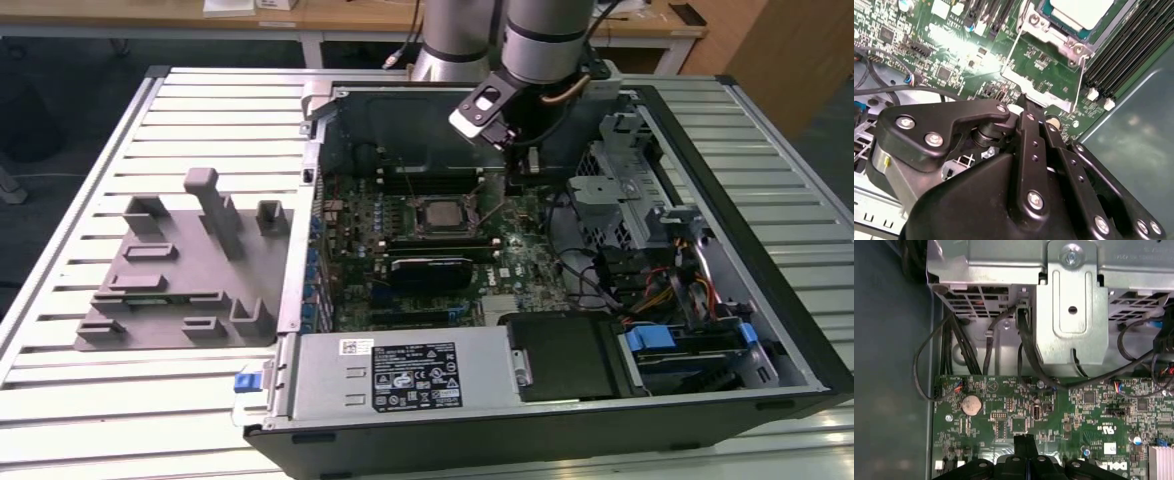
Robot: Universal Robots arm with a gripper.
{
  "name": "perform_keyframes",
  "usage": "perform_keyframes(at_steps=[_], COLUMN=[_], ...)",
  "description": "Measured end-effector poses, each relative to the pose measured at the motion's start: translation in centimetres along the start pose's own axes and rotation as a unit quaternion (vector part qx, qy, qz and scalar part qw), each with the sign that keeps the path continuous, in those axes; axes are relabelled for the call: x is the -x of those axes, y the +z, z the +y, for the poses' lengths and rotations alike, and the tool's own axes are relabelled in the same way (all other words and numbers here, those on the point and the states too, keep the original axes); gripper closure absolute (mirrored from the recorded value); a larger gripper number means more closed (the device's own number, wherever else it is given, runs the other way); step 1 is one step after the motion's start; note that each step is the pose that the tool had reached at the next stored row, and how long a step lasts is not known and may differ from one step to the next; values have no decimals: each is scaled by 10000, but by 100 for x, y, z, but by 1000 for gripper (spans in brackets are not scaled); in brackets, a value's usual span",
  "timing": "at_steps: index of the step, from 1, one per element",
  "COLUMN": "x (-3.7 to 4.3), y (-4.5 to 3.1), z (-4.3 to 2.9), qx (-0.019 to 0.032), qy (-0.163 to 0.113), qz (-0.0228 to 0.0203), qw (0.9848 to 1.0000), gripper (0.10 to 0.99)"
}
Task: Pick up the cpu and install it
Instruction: 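Close the cpu cover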
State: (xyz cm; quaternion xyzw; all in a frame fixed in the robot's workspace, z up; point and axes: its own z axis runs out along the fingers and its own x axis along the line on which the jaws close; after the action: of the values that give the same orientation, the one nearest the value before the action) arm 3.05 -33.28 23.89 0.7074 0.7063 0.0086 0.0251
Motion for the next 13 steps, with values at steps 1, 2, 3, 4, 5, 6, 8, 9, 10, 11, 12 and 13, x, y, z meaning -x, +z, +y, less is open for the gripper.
perform_keyframes(at_steps=[1, 2, 3, 4, 5, 6, 8, 9, 10, 11, 12, 13], x=[0, 0, 0, 0, 0, 0, 0, 0, 0, 0, 0, 0], y=[-1, -2, -2, -3, -3, -4, -6, -6, -7, -8, -8, -9], z=[-15, -31, -46, -62, -76, -91, -119, -133, -145, -159, -171, -184], qx=[0, 0, 0, 0, 0, 0, 0, 0, 0, 0, 0, 0], qy=[0, 1, 1, 2, 2, 3, 2, 3, 3, 3, 3, 4], qz=[0, 0, 0, 0, 0, 0, 0, 0, 0, 0, 0, 0], qw=[10000, 10000, 10000, 10000, 10000, 10000, 10000, 10000, 10000, 10000, 10000, 10000], gripper=[980, 980, 980, 980, 980, 980, 980, 980, 980, 980, 980, 980])
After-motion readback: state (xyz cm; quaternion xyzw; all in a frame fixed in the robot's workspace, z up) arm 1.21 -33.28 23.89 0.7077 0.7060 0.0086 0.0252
